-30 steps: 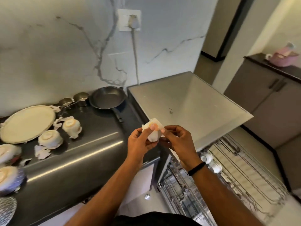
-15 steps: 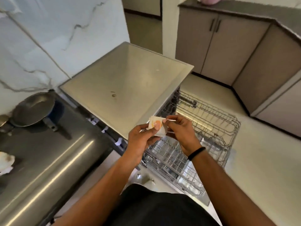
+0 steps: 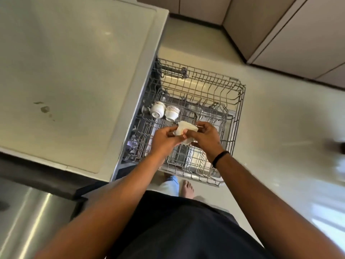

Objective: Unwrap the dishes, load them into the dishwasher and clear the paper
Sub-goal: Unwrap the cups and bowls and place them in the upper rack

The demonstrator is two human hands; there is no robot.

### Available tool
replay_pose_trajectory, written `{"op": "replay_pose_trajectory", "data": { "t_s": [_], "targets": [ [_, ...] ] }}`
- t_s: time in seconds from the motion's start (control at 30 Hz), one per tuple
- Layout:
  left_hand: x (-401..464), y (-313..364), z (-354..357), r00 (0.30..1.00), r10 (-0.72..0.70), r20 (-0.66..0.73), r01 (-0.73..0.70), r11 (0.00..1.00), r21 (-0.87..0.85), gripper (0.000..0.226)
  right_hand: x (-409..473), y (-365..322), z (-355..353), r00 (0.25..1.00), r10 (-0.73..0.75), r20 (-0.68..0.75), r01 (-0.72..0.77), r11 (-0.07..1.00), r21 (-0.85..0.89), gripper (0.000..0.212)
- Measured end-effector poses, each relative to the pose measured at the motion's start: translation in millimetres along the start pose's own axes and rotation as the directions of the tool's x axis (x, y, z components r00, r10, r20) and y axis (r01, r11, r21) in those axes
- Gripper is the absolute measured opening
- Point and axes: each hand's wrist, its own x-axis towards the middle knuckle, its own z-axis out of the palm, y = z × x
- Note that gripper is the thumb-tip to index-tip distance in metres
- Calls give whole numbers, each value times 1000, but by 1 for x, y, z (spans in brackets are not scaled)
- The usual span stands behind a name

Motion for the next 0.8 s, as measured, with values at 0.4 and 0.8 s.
{"op": "replay_pose_trajectory", "data": {
  "t_s": [0.4, 0.8],
  "targets": [
    [134, -21, 31, 977, -147, 152, 135, 987, 90, 44, 107, 7, -11, 963, 224, -148, -198, 965, 172, 43],
    [177, -37, 43, 953, -301, 24, 300, 953, 33, 14, 183, 45, 0, 945, 278, -171, -268, 960, 77, 56]
  ]
}}
